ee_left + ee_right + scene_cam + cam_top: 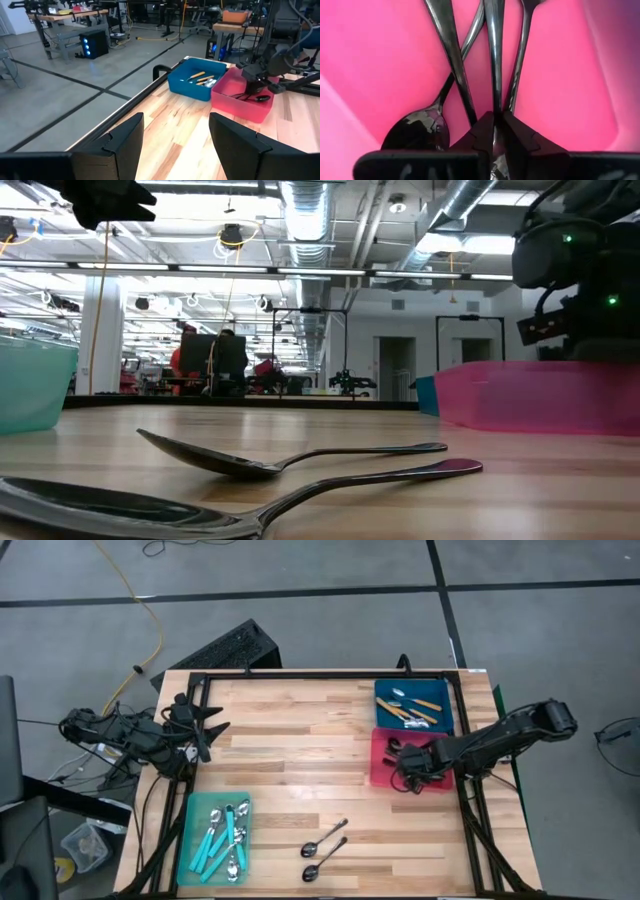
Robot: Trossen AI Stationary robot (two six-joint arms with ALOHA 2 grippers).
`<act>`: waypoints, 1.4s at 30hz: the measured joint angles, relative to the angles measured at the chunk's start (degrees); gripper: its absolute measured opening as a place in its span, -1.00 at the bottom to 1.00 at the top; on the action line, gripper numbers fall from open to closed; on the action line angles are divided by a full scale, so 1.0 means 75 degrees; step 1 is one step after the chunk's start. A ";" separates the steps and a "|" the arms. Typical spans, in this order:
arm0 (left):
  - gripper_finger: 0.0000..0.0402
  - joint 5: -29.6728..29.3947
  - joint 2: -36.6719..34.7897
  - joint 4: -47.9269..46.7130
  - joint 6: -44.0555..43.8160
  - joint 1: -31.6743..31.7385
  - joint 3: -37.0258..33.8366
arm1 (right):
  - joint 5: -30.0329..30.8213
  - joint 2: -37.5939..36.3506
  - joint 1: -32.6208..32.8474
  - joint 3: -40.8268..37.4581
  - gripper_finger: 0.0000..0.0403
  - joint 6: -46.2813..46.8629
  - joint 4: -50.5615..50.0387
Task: Sort silverware by color (type)
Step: Put the black spoon into the red bin
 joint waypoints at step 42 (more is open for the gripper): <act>0.06 0.0090 0.0003 -0.0038 -0.0010 0.0000 0.0003 | 0.0197 0.1354 0.1443 0.3040 -0.12 -0.4303 0.6970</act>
